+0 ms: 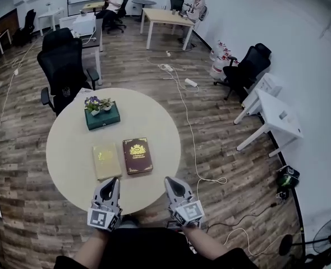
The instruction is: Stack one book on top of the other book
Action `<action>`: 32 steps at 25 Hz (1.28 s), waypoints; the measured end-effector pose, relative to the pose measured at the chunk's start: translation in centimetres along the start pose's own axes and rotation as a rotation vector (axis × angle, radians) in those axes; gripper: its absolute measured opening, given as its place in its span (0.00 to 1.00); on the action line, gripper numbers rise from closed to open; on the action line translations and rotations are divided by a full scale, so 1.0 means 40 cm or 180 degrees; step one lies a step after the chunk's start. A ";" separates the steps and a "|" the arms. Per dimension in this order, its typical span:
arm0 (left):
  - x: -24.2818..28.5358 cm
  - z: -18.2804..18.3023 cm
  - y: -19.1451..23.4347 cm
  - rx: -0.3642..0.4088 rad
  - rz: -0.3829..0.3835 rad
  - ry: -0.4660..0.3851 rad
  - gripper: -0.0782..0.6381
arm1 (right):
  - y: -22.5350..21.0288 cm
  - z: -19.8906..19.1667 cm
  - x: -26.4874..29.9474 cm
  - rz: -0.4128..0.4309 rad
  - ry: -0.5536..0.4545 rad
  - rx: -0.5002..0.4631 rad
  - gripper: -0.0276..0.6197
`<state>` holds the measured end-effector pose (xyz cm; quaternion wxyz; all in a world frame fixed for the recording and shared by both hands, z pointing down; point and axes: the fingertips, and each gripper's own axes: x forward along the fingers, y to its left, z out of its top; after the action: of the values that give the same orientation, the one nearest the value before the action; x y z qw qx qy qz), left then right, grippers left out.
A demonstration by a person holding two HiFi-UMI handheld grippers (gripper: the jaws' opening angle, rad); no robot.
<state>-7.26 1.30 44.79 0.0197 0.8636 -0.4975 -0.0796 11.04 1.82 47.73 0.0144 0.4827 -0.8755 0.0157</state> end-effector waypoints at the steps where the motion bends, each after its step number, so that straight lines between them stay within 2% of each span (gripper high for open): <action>1: 0.026 -0.002 0.031 -0.0015 -0.0001 0.0046 0.12 | -0.008 0.001 0.034 -0.0022 0.0019 -0.0013 0.05; 8: 0.160 -0.042 0.160 -0.0099 -0.0057 0.0239 0.12 | -0.072 -0.011 0.199 -0.0157 0.0061 -0.0006 0.05; 14: 0.242 -0.071 0.165 -0.0125 -0.0109 0.0201 0.12 | -0.126 -0.036 0.274 -0.0083 0.0046 0.0082 0.05; 20: 0.309 -0.107 0.166 -0.0122 0.0073 0.0299 0.12 | -0.192 -0.059 0.321 0.0101 0.0151 0.0173 0.05; 25: 0.347 -0.134 0.179 -0.0110 0.0146 0.0389 0.12 | -0.239 -0.073 0.353 0.0115 0.0199 0.0254 0.05; 27: 0.362 -0.170 0.179 -0.0285 0.0010 0.0520 0.12 | -0.246 -0.092 0.370 0.0163 0.0251 0.0329 0.05; 28: 0.374 -0.206 0.180 -0.0475 -0.0124 0.0641 0.12 | -0.246 -0.106 0.384 0.0214 0.0283 0.0435 0.07; 29: 0.387 -0.247 0.186 -0.0701 -0.0248 0.0775 0.29 | -0.246 -0.121 0.402 0.0285 0.0323 0.0575 0.47; 30: 0.399 -0.286 0.195 -0.0908 -0.0329 0.0910 0.57 | -0.245 -0.137 0.419 0.0358 0.0384 0.0706 0.74; 32: 0.415 -0.349 0.216 -0.1176 -0.0417 0.1215 0.59 | -0.248 -0.176 0.443 0.0473 0.0571 0.0882 0.77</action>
<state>-4.27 -18.01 57.59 0.2652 0.8750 -0.4049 -0.0060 10.03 -18.16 55.61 0.0247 0.4107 -0.8934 0.1803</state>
